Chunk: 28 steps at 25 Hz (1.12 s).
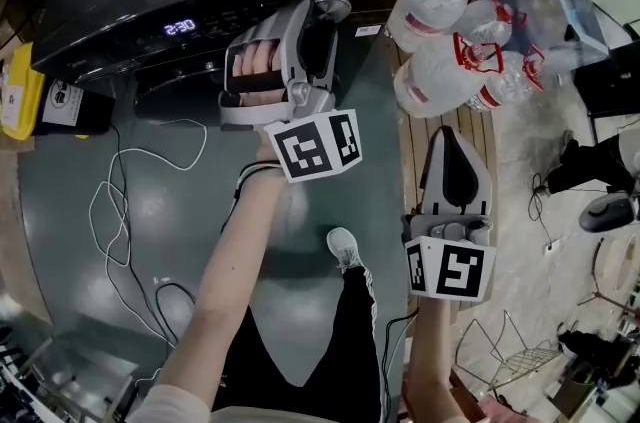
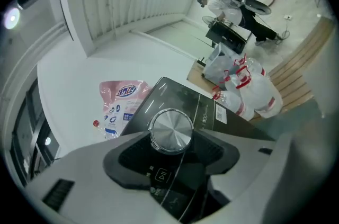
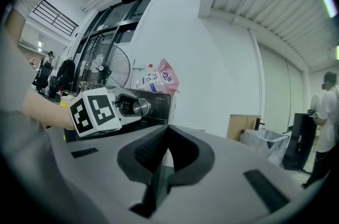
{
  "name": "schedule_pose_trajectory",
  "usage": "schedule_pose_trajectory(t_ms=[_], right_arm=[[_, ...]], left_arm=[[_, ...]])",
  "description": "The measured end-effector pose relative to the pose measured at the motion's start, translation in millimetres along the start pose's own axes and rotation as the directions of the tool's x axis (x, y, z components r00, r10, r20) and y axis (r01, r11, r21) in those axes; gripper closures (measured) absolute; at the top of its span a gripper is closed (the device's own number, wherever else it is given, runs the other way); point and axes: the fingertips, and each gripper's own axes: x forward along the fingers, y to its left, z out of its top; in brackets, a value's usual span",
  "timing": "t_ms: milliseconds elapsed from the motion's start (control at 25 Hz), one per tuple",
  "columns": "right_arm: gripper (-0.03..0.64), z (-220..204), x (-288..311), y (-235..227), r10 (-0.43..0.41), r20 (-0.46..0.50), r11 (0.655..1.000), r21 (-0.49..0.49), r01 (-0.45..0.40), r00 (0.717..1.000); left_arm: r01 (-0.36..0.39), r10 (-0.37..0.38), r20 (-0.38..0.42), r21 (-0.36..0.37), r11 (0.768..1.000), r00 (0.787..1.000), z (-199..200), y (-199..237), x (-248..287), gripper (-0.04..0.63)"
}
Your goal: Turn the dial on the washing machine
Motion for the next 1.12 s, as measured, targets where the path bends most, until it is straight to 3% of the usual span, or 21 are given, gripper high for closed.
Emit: schedule_pose_trajectory(t_ms=[160, 280, 360, 440, 480, 520, 560, 600, 640, 680, 720, 760, 920, 1040, 1080, 1120], right_arm=[[0.612, -4, -7, 1, -0.009, -0.006, 1.000, 0.012, 0.009, 1.000], [0.612, -6, -10, 1, -0.011, -0.013, 1.000, 0.014, 0.011, 1.000], [0.612, -6, -12, 0, -0.017, -0.016, 1.000, 0.018, 0.017, 1.000], [0.612, -7, -14, 0, -0.021, -0.021, 0.999, 0.025, 0.022, 1.000], [0.612, -8, -15, 1, -0.022, -0.023, 0.999, 0.028, 0.022, 1.000], [0.612, -8, -15, 2, -0.021, -0.025, 0.999, 0.030, 0.022, 0.999], [0.612, -8, -15, 2, -0.020, -0.025, 0.999, 0.032, 0.021, 0.999], [0.612, -7, -15, 2, -0.019, -0.025, 0.999, 0.033, 0.020, 0.999], [0.612, -7, -15, 2, -0.019, -0.025, 0.999, 0.033, 0.019, 1.000], [0.612, -7, -16, 2, -0.018, -0.025, 0.999, 0.033, 0.019, 1.000], [0.612, -8, -16, 1, -0.019, -0.025, 0.999, 0.033, 0.020, 1.000], [0.612, -8, -17, 0, -0.020, -0.026, 0.999, 0.033, 0.021, 0.999], [0.612, -14, -22, -7, -0.036, -0.037, 0.999, 0.036, 0.037, 0.999], [0.612, -18, -26, -13, -0.048, -0.046, 0.998, 0.041, 0.050, 0.998], [0.612, -20, -27, -15, -0.052, -0.048, 0.998, 0.043, 0.054, 0.998], [0.612, -21, -28, -17, -0.055, -0.050, 0.997, 0.043, 0.058, 0.997]], left_arm=[[0.016, -0.015, -0.008, 0.085, 0.996, 1.000, 0, -1, -1, 0.339], [0.028, -0.027, -0.009, 0.071, 0.997, 1.000, 1, -1, -1, 0.336], [0.036, -0.036, 0.012, -0.005, 0.999, 0.999, 4, 1, -5, 0.335], [0.063, -0.054, 0.049, -0.197, 0.978, 0.997, 7, 4, -14, 0.326], [0.085, -0.066, 0.065, -0.347, 0.934, 0.996, 7, 5, -19, 0.319], [0.106, -0.074, 0.082, -0.522, 0.847, 0.994, 6, 7, -24, 0.308], [0.121, -0.075, 0.096, -0.688, 0.716, 0.993, 4, 9, -27, 0.302], [0.125, -0.067, 0.106, -0.818, 0.562, 0.992, 2, 11, -29, 0.299], [0.120, -0.052, 0.108, -0.901, 0.418, 0.993, 0, 14, -29, 0.299], [0.109, -0.036, 0.103, -0.946, 0.305, 0.994, -2, 16, -29, 0.299], [0.096, -0.018, 0.094, -0.969, 0.227, 0.995, -2, 19, -28, 0.299], [0.084, -0.003, 0.085, -0.980, 0.178, 0.996, -2, 22, -26, 0.299], [0.068, 0.016, 0.069, -0.997, 0.042, 0.997, 0, 23, -15, 0.299], [0.034, 0.012, 0.033, -0.995, -0.095, 0.999, -6, 19, -7, 0.301], [0.024, 0.012, 0.023, -0.992, -0.122, 1.000, -7, 18, -5, 0.301], [0.017, 0.011, 0.016, -0.991, -0.132, 1.000, -8, 17, -3, 0.301]])
